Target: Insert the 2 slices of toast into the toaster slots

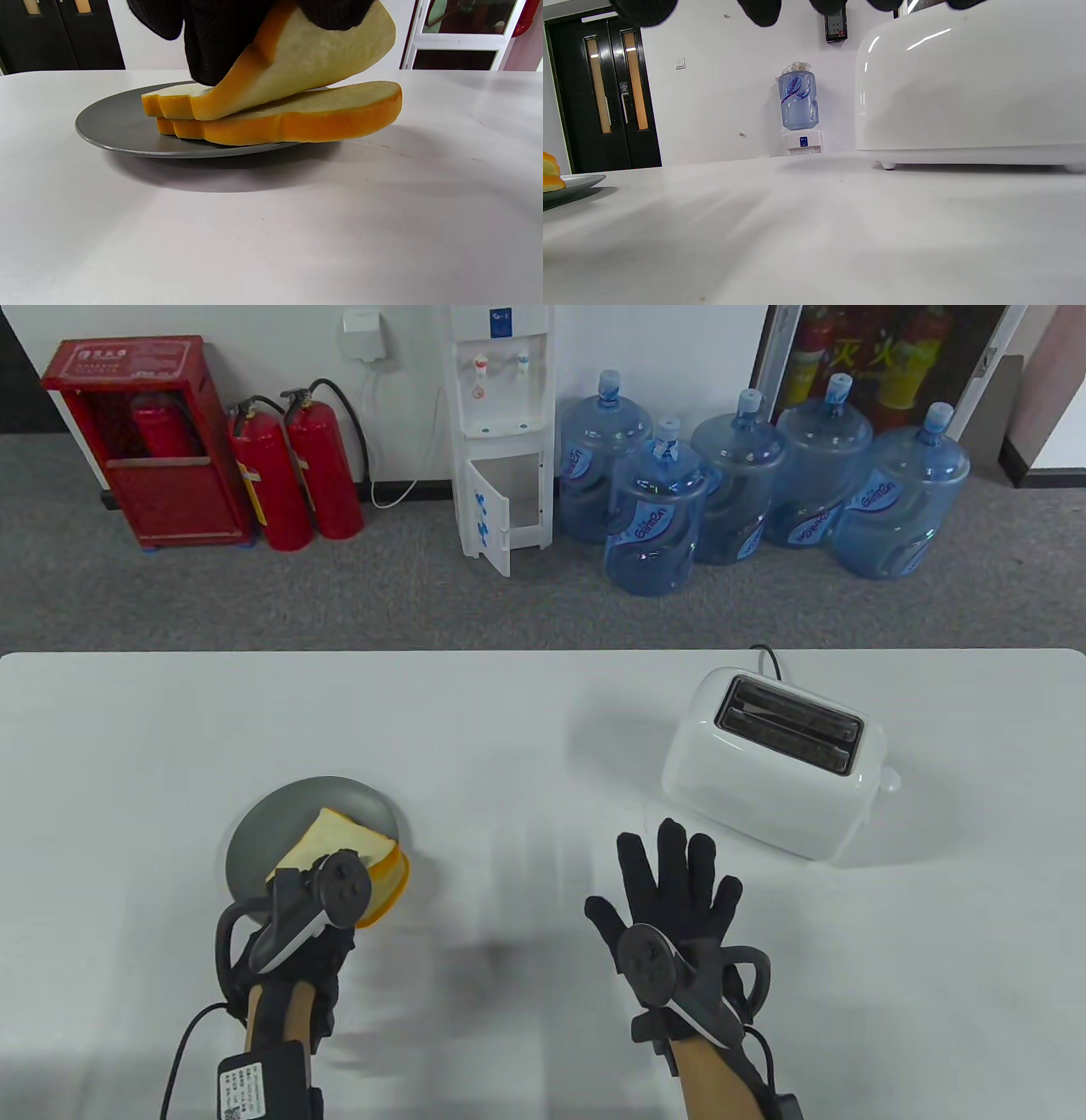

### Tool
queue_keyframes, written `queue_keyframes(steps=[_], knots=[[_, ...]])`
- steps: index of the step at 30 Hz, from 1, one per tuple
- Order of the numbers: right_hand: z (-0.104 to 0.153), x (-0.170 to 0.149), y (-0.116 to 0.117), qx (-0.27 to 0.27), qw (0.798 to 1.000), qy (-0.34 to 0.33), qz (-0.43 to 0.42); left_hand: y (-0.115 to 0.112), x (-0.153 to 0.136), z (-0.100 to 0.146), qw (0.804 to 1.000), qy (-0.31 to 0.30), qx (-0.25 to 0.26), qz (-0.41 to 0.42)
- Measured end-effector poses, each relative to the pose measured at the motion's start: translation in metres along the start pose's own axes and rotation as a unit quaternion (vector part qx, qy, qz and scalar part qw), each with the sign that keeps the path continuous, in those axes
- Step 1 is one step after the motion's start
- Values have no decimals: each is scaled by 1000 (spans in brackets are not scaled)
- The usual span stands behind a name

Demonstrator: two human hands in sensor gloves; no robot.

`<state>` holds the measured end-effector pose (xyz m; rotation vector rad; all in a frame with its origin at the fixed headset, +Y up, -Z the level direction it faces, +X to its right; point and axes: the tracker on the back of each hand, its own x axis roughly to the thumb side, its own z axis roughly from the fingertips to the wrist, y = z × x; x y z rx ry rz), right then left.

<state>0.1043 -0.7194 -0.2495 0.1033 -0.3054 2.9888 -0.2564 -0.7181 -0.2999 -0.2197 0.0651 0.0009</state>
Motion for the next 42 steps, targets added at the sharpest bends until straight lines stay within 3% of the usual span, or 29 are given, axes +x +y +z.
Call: queue_keyframes(steps=[8, 20, 25, 30, 42], knots=[[0, 0, 0, 2, 1000, -1, 1, 1, -5, -1, 999, 18, 33, 10], [-1, 1, 1, 8, 1000, -2, -5, 6, -17, 8, 983, 65, 169, 26], [-1, 0, 1, 7, 1000, 0, -7, 8, -20, 15, 966, 85, 242, 18], [-1, 1, 1, 11, 1000, -2, -8, 12, -26, 20, 958, 102, 261, 55], [0, 2, 1, 9, 1000, -8, -8, 34, -18, 45, 939, 45, 328, 91]])
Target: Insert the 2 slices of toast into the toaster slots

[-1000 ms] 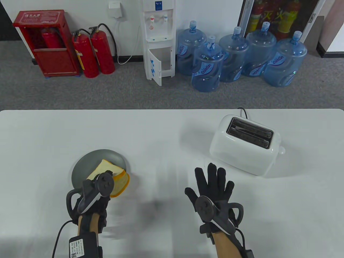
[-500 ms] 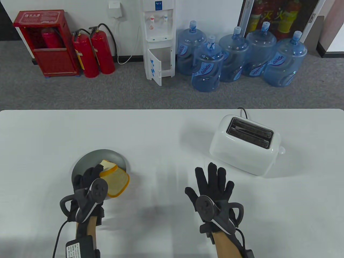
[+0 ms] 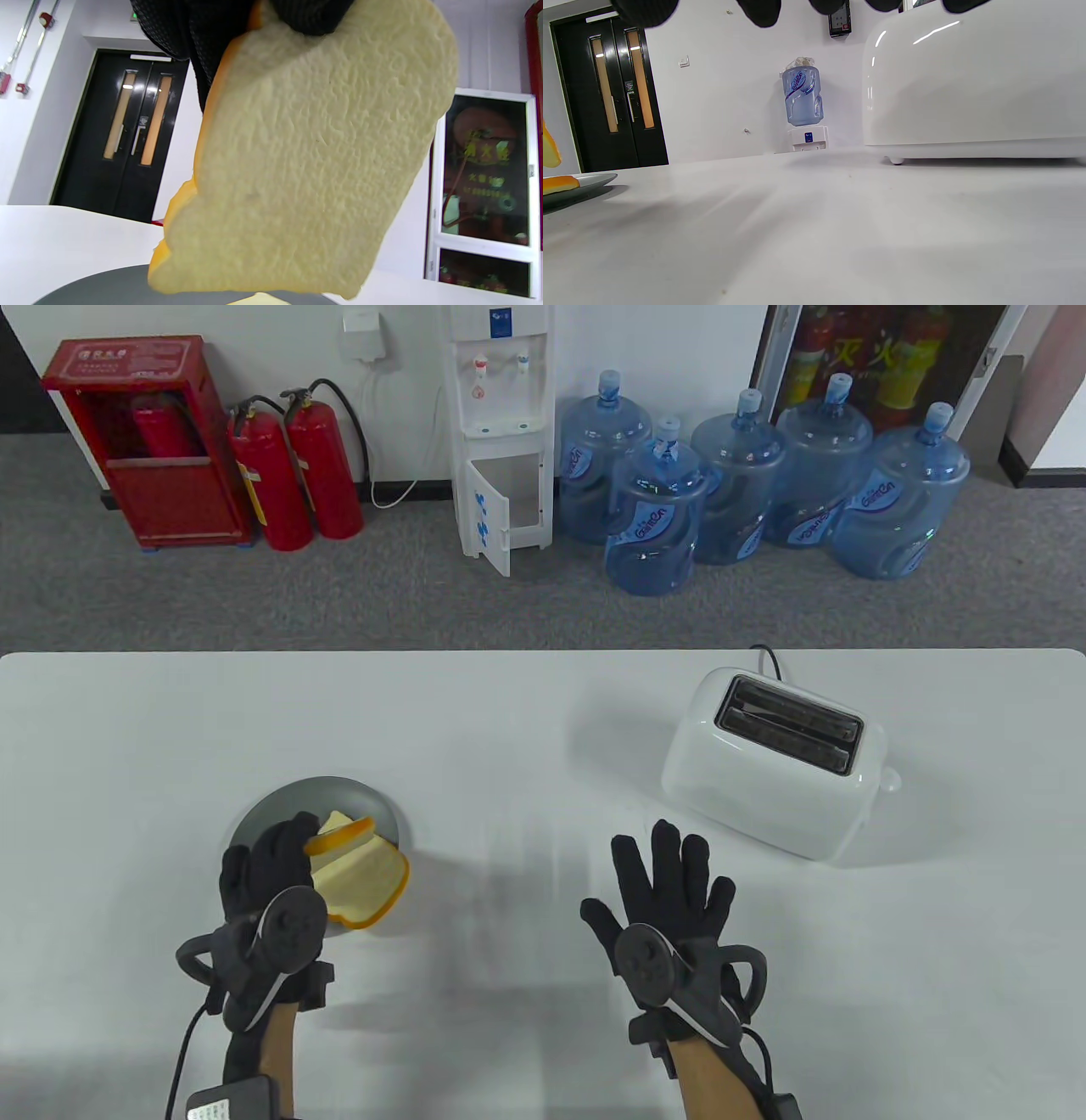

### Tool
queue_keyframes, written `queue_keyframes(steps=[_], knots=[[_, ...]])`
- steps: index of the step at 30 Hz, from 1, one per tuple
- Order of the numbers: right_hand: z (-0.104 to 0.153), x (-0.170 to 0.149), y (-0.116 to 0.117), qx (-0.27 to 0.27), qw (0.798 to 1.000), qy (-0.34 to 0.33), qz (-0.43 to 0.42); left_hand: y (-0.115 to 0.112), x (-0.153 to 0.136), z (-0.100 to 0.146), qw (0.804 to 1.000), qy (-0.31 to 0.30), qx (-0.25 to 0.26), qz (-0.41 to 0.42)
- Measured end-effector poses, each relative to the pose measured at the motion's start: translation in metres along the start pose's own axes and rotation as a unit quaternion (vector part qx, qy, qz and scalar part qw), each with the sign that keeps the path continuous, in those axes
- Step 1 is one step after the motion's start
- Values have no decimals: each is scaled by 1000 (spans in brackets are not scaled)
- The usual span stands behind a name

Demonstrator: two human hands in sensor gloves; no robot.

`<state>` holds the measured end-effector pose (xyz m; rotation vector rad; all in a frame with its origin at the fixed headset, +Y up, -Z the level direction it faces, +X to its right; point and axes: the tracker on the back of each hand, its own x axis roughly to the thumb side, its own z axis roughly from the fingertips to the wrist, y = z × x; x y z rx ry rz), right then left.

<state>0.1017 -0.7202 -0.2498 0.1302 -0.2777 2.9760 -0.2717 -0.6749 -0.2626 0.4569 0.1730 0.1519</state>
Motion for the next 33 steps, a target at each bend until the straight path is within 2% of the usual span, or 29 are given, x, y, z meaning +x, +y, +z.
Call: queue_keyframes(steps=[12, 18, 31, 33], knots=[[4, 6, 0, -13, 999, -23, -24, 10, 18, 12, 998, -40, 5, 53], [9, 14, -8, -63, 996, -49, -30, 13, 34, 18, 993, -72, -8, 93], [23, 34, -25, -130, 979, -141, -75, 13, 81, 35, 974, -168, -52, 144], [26, 40, -26, -136, 974, -162, -79, 11, 86, 39, 972, -180, -37, 147]])
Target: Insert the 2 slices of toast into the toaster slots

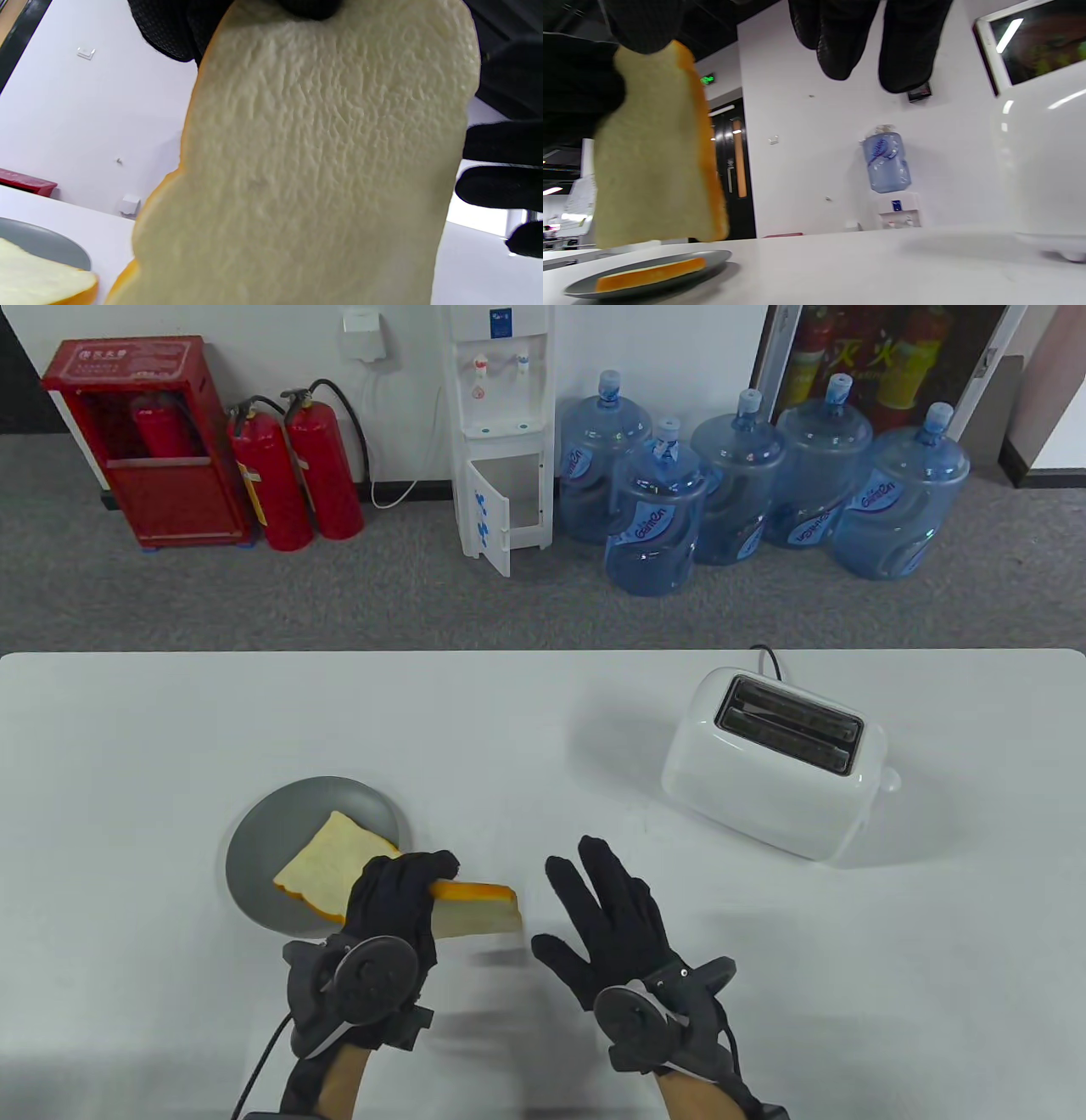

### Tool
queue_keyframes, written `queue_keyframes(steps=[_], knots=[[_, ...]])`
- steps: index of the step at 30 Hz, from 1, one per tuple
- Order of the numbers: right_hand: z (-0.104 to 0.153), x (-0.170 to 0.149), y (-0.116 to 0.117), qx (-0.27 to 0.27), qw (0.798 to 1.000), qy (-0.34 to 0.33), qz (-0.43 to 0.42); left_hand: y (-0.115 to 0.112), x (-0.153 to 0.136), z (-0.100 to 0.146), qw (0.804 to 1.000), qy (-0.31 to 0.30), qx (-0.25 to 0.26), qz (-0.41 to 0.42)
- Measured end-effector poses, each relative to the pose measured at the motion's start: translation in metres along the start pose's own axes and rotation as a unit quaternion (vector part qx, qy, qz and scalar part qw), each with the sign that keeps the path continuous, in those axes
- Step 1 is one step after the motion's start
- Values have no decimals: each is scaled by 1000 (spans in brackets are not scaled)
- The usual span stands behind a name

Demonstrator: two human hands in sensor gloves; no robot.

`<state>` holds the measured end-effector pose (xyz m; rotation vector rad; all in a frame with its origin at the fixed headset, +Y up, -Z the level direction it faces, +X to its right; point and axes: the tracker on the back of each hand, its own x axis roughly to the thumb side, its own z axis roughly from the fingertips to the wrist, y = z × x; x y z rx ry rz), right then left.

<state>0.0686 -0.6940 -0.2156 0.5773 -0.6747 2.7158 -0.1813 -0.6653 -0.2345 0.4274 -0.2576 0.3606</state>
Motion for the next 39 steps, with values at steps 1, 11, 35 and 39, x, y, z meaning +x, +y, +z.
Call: queue_keyframes(steps=[1, 11, 35, 39], knots=[[0, 2, 0, -1, 1000, -7, -2, -1, 1, 0, 1000, -6, -1, 0], [2, 16, 0, -9, 998, -54, -25, -8, 18, 3, 998, -56, -18, 30], [2, 24, -4, -33, 996, -66, -51, -13, 20, 4, 996, -65, -34, 57], [2, 22, -4, -36, 996, -64, -58, -15, 19, 6, 995, -66, -37, 68]])
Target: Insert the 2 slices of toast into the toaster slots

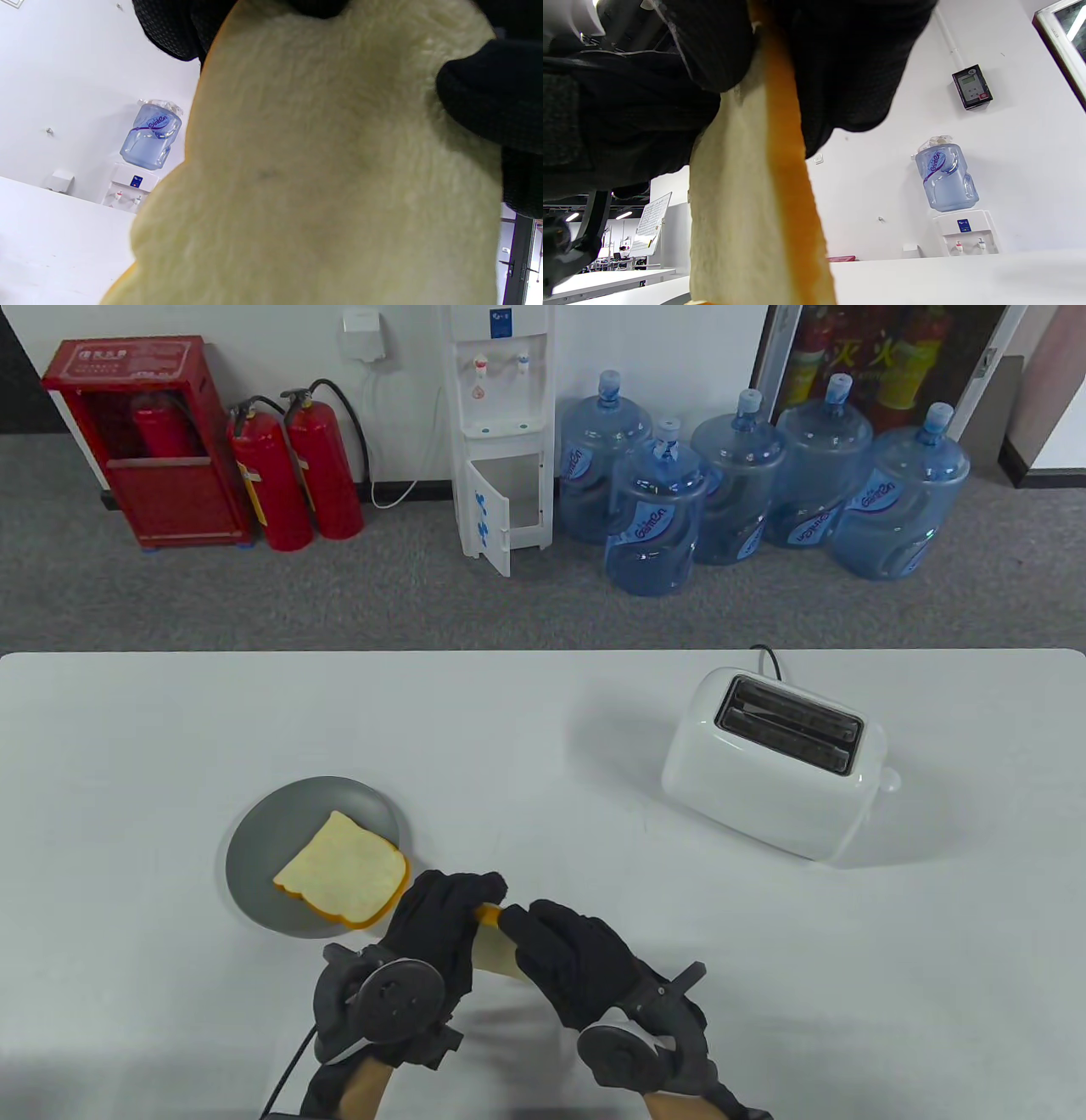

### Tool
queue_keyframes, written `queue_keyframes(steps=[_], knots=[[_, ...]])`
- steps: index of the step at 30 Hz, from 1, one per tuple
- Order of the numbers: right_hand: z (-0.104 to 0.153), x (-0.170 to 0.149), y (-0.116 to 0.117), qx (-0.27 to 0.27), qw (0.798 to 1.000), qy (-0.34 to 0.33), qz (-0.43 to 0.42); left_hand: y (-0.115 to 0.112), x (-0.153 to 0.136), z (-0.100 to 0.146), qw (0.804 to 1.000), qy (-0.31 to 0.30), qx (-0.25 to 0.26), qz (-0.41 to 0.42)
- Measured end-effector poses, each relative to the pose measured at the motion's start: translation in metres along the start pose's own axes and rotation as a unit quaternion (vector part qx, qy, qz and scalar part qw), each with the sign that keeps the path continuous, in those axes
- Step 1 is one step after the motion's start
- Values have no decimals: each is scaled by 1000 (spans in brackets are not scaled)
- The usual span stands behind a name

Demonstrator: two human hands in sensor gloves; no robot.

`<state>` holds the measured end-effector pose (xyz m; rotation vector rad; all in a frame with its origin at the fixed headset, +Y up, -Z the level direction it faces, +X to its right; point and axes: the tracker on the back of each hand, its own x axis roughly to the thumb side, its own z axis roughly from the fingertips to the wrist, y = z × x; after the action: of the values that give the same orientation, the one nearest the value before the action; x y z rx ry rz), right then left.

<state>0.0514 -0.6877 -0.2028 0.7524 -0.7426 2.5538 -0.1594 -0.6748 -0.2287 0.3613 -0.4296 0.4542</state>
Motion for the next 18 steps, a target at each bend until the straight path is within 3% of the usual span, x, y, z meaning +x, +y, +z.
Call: queue_keyframes(steps=[18], knots=[[0, -11, -5, -39, 998, 33, -32, -2, -1, 2, 999, -18, -6, 41]])
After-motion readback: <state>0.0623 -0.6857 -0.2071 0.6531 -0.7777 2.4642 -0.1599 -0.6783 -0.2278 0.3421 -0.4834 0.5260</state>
